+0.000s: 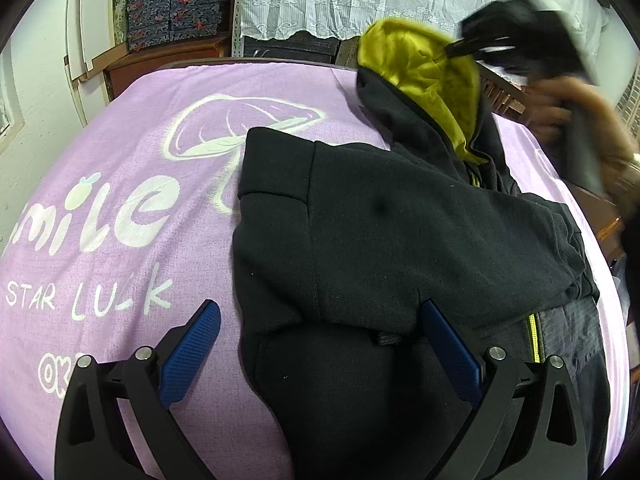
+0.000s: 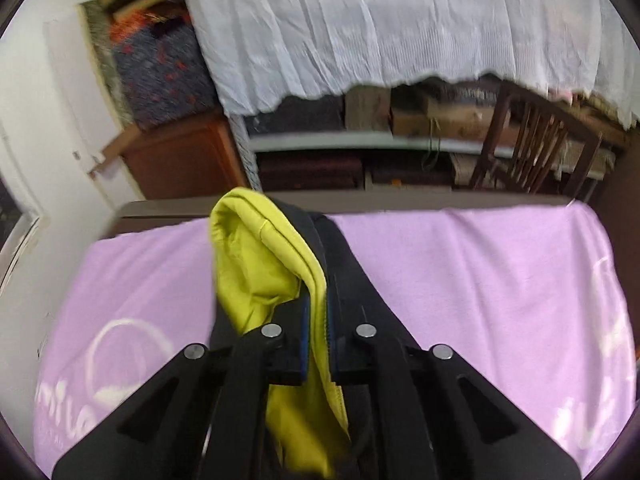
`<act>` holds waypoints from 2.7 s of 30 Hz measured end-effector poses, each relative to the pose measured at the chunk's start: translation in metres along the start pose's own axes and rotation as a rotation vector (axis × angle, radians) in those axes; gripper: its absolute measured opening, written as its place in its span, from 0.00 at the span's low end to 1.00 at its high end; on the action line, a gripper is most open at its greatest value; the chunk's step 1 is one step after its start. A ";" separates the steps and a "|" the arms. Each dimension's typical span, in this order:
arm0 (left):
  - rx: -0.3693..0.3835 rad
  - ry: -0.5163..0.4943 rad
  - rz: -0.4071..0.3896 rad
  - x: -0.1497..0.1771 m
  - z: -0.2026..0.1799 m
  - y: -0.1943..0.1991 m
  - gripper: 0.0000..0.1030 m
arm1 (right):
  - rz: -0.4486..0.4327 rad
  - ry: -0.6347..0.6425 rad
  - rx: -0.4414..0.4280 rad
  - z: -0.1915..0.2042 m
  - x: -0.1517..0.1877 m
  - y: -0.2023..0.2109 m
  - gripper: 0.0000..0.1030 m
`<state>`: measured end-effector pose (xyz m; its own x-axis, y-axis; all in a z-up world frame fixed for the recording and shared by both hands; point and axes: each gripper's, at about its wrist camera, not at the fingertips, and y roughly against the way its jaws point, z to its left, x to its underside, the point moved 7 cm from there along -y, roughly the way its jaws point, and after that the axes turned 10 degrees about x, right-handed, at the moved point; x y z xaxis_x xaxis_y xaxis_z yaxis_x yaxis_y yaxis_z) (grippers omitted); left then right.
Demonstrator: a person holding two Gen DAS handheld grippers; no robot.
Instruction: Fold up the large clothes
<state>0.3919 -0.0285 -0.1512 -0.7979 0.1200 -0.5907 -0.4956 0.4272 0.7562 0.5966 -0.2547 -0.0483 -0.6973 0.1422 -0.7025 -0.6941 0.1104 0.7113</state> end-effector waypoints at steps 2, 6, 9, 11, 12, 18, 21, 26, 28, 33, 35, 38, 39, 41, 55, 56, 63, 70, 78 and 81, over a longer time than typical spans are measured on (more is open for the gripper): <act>0.010 0.003 -0.001 0.000 0.000 0.000 0.97 | -0.039 0.033 0.005 -0.004 0.006 0.034 0.06; 0.034 0.030 -0.011 -0.002 0.003 0.003 0.97 | -0.110 0.105 0.025 -0.009 0.041 0.105 0.06; 0.044 0.048 -0.034 -0.005 0.004 0.008 0.97 | -0.140 0.144 0.025 -0.016 0.084 0.147 0.06; 0.029 0.045 -0.067 -0.007 0.006 0.016 0.97 | -0.142 0.144 0.024 -0.024 0.112 0.163 0.06; 0.015 0.040 -0.081 -0.009 0.006 0.018 0.97 | -0.133 0.137 0.027 -0.029 0.130 0.169 0.06; 0.030 0.029 -0.084 -0.010 -0.002 0.021 0.97 | 0.032 0.101 0.025 -0.059 0.234 0.163 0.10; 0.052 -0.007 -0.074 -0.008 -0.013 0.022 0.97 | 0.118 0.079 0.014 -0.070 0.272 0.152 0.18; 0.129 -0.033 -0.045 -0.002 -0.031 0.020 0.97 | 0.140 -0.128 -0.143 -0.088 0.289 0.162 0.50; 0.175 -0.026 -0.020 0.003 -0.037 0.016 0.97 | 0.155 -0.223 -0.240 -0.093 0.286 0.165 0.57; 0.231 -0.045 0.019 0.011 -0.054 0.008 0.97 | 0.231 -0.464 -0.466 -0.097 0.273 0.153 0.67; 0.219 -0.064 0.024 0.013 -0.057 0.004 0.97 | 0.252 -0.514 -0.495 -0.099 0.272 0.143 0.67; 0.219 -0.037 0.041 0.012 -0.059 -0.003 0.96 | 0.273 -0.563 -0.546 -0.097 0.273 0.133 0.64; 0.225 -0.028 0.043 0.012 -0.061 -0.003 0.96 | 0.273 -0.563 -0.562 -0.095 0.272 0.133 0.56; 0.220 -0.031 0.051 0.009 -0.067 -0.004 0.92 | 0.266 -0.530 -0.574 -0.092 0.269 0.136 0.42; 0.152 -0.175 0.034 0.024 -0.116 0.029 0.35 | 0.214 -0.441 -0.590 -0.105 0.263 0.182 0.20; 0.129 -0.184 0.049 0.031 -0.115 0.025 0.36 | 0.262 -0.414 -0.501 -0.110 0.278 0.170 0.21; 0.088 -0.167 0.054 0.038 -0.097 0.022 0.39 | 0.251 -0.422 -0.444 -0.136 0.282 0.180 0.37; 0.119 -0.182 -0.079 -0.016 -0.125 0.041 0.52 | 0.095 -0.321 -0.427 -0.121 0.228 0.210 0.19; 0.013 -0.254 -0.006 0.011 -0.123 -0.021 0.64 | 0.209 -0.272 -0.372 -0.090 0.269 0.148 0.14; -0.030 -0.314 -0.031 0.021 -0.121 -0.028 0.65 | 0.223 -0.283 -0.390 -0.090 0.279 0.134 0.12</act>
<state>0.3476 -0.1462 -0.1505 -0.6395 0.3801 -0.6682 -0.5316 0.4093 0.7416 0.2933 -0.2890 -0.1512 -0.7976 0.3859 -0.4636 -0.5869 -0.3190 0.7442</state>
